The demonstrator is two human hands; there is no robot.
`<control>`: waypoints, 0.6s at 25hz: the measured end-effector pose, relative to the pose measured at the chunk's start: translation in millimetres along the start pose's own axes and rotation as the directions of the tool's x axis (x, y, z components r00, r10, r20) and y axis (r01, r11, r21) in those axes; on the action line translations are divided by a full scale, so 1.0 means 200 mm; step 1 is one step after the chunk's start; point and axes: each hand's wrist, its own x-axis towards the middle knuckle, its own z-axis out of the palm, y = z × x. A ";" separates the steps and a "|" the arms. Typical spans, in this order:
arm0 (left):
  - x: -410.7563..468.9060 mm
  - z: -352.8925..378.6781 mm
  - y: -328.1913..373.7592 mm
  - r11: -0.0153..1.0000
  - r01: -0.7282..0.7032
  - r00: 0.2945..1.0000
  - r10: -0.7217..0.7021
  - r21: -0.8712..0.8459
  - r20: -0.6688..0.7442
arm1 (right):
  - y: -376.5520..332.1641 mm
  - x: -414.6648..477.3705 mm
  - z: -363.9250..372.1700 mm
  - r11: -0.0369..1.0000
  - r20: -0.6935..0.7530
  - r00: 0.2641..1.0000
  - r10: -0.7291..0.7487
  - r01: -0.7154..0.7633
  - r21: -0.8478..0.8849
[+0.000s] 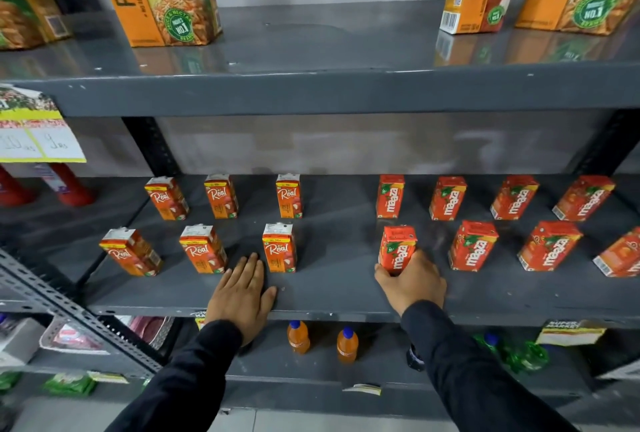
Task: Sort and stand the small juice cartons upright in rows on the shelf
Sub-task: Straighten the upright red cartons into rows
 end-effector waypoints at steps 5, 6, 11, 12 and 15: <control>0.00 0.00 0.00 1.000 0.002 1.000 -0.002 0.017 0.007 | -0.01 -0.01 -0.02 0.999 0.002 1.000 -0.012 0.012 0.032; 0.00 0.00 0.00 1.000 0.003 1.000 -0.003 0.021 0.008 | 0.00 -0.02 -0.03 0.994 0.002 1.000 -0.005 0.005 0.113; 0.00 0.00 0.00 1.000 0.008 1.000 -0.008 0.030 0.010 | 0.22 -0.16 -0.11 0.879 -0.140 0.990 -0.024 0.088 0.468; 0.00 0.00 0.00 1.000 0.010 1.000 -0.011 0.028 0.009 | 0.27 -0.14 -0.15 0.886 -0.217 0.976 0.003 0.098 0.452; 0.00 0.00 0.00 0.999 0.010 1.000 -0.011 0.035 0.006 | 0.36 0.05 -0.27 0.937 -0.267 0.956 0.121 -0.022 0.348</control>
